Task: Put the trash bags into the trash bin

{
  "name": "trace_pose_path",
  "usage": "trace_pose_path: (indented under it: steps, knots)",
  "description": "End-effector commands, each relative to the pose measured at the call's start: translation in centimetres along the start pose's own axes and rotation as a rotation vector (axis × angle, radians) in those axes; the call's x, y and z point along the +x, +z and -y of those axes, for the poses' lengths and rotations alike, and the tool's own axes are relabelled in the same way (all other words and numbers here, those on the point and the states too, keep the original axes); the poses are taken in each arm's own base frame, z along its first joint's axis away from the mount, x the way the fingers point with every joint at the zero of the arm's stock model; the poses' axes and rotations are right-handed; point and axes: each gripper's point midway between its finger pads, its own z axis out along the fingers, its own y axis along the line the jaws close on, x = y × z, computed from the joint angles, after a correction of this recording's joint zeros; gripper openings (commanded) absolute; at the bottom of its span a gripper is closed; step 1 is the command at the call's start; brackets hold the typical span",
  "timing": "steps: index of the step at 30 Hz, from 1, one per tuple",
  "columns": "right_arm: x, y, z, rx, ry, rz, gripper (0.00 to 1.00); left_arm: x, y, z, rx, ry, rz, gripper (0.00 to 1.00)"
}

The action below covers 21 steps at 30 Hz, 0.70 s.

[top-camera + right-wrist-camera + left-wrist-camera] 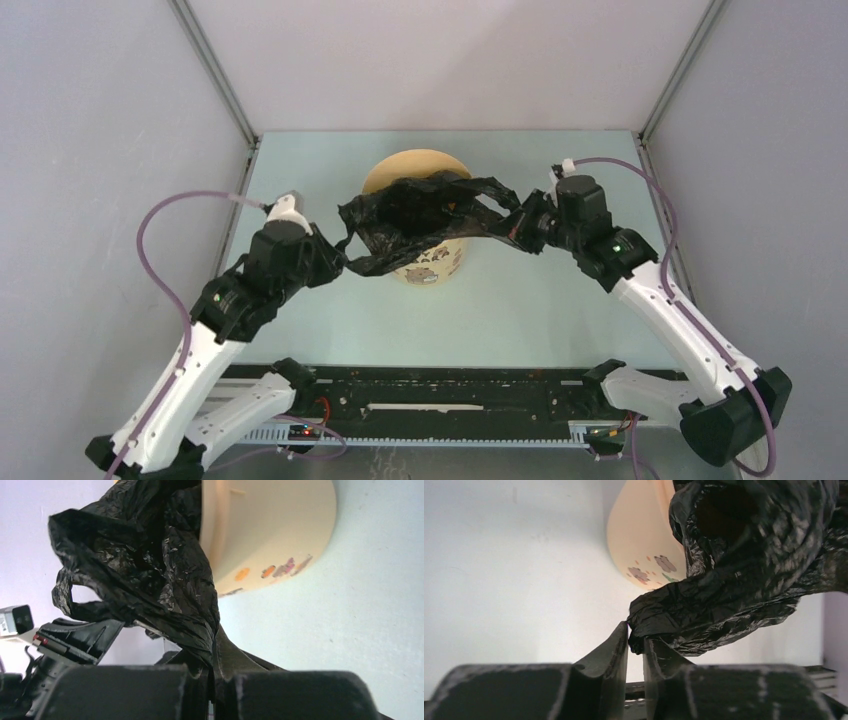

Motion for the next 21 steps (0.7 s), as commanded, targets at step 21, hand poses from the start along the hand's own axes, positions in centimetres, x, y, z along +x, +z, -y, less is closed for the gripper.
trace_pose_path:
  steps: [21]
  knots:
    - [0.8,6.0,7.0,-0.057,-0.320,-0.316,0.16,3.5,7.9,-1.3,0.205,-0.277,-0.121,0.31]
